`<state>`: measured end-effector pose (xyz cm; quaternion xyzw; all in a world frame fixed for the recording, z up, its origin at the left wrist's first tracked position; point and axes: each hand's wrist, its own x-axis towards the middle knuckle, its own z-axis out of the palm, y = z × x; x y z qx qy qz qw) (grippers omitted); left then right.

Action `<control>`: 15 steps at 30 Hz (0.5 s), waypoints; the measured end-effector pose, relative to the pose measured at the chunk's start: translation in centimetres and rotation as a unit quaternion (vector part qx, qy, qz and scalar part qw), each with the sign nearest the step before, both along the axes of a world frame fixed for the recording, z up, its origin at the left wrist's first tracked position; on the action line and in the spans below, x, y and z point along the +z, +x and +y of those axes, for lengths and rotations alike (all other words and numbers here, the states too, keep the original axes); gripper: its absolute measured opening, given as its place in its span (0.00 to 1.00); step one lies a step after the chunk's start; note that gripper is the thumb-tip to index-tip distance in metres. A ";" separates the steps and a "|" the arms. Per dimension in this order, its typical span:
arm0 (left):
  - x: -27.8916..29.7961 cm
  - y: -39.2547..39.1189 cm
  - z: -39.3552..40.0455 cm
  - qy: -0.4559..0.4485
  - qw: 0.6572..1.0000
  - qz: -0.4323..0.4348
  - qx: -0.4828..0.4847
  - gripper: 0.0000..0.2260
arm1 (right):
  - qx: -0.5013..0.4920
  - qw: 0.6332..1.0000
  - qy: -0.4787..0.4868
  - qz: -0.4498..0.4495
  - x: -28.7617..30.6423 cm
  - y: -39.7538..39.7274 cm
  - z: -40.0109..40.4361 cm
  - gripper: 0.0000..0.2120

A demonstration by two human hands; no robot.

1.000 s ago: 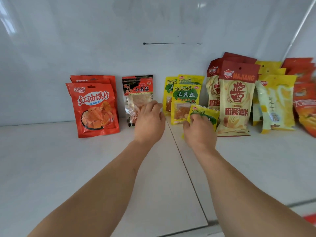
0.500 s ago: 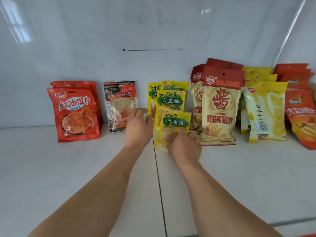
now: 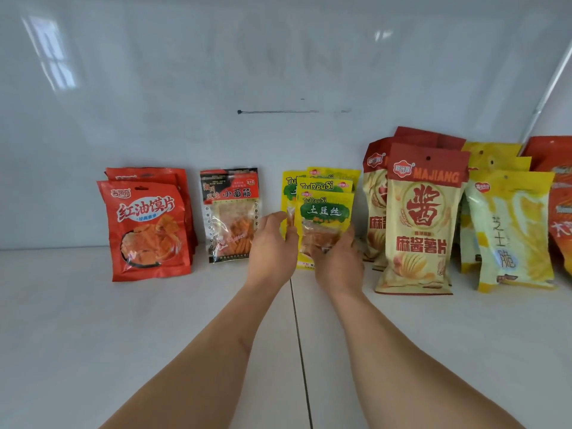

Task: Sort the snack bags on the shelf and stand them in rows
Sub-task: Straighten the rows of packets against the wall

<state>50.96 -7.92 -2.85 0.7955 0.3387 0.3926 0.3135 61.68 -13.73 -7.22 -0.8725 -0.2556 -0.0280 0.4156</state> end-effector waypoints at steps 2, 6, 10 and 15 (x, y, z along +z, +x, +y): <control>0.2 0.6 0.3 -0.023 1.000 0.000 -0.014 0.19 | -0.007 0.999 0.035 0.021 -0.1 0.7 1.1 0.41; 0.4 1.7 1.0 -0.086 0.996 -0.013 -0.034 0.23 | -0.010 0.994 0.096 0.044 -0.5 1.7 2.1 0.38; 0.8 2.6 1.6 -0.115 0.993 -0.020 -0.027 0.21 | 0.011 0.986 0.157 0.060 -0.6 2.7 2.7 0.37; 0.7 3.7 2.1 -0.144 0.989 -0.039 -0.014 0.18 | 0.053 0.971 0.206 0.110 -0.6 4.3 4.0 0.37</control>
